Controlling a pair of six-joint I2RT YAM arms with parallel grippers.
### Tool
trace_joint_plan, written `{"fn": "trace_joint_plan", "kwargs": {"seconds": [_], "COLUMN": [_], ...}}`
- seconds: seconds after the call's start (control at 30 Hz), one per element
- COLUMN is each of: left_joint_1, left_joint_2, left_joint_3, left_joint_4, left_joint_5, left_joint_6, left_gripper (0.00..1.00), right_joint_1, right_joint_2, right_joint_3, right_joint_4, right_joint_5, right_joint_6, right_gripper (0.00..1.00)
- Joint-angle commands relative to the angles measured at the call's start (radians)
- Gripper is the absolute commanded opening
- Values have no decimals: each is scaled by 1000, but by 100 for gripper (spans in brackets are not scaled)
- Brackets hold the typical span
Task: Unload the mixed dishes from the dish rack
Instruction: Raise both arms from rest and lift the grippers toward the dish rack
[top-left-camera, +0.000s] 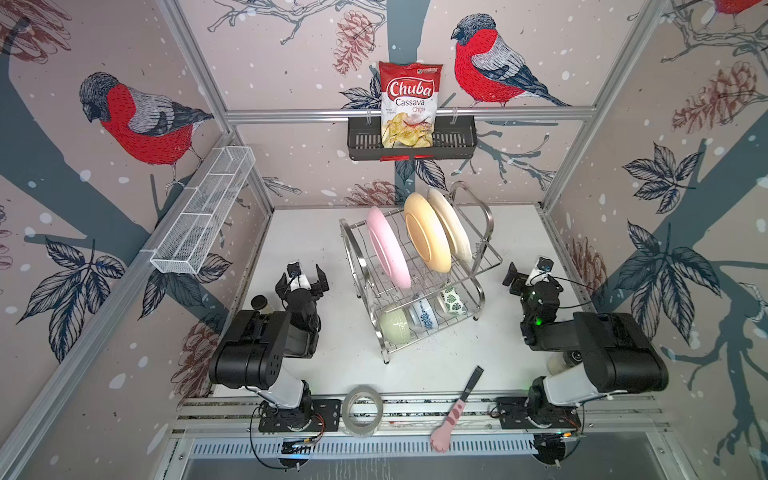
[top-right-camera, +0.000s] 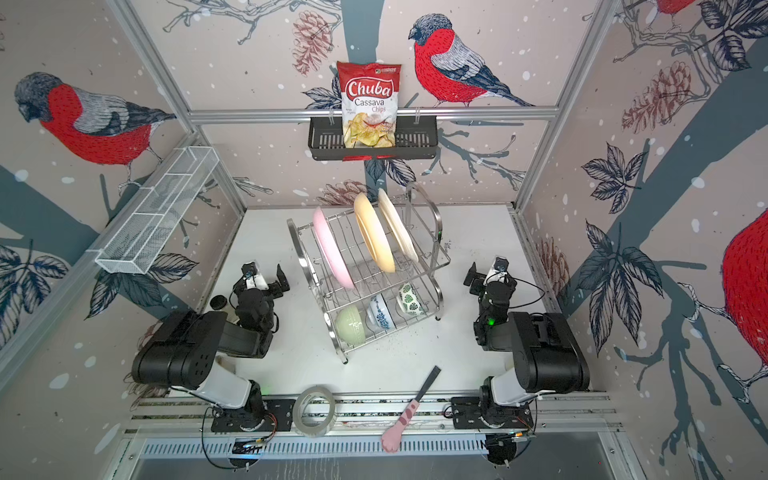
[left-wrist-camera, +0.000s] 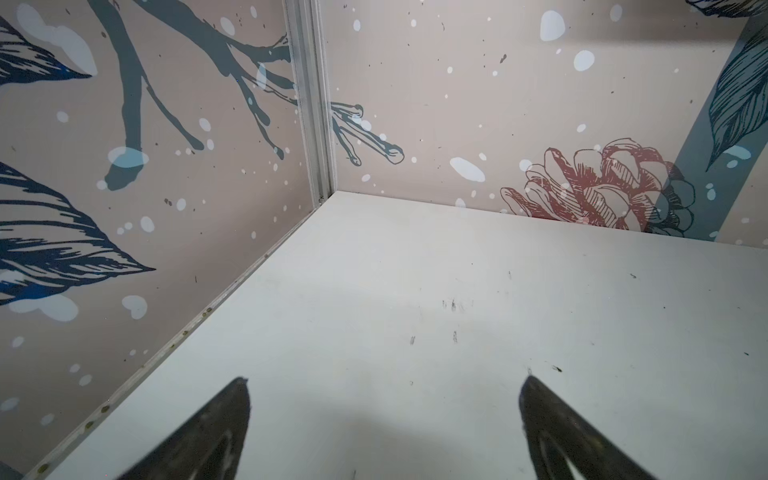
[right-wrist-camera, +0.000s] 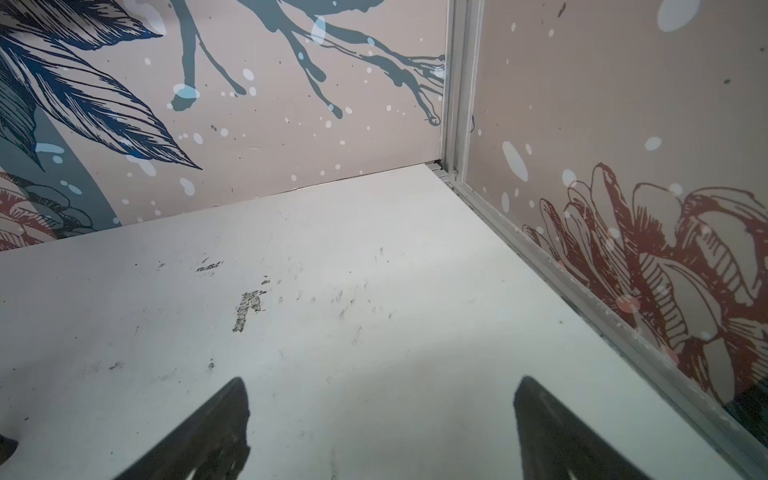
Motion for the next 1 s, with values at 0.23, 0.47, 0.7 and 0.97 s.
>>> {"fn": "trace_joint_plan", "kwargs": {"seconds": [0.23, 0.47, 0.7, 0.97], "left_joint_1": [-1, -1, -1, -1], "left_joint_2": [0, -1, 1, -1], "left_joint_3": [4, 4, 7, 2], "left_joint_4": [18, 16, 12, 21], "left_joint_5": [-2, -2, -3, 0], "left_joint_6": [6, 6, 6, 8], "left_gripper": [100, 100, 100, 100], "right_joint_1": [1, 0, 0, -3], "right_joint_2": [-4, -4, -3, -8], "right_joint_3": [-5, -2, -2, -8], "right_joint_4": [33, 31, 30, 38], "right_joint_5": [1, 0, -1, -2], "right_joint_6": [5, 6, 6, 8], "right_gripper": [100, 100, 100, 100]}}
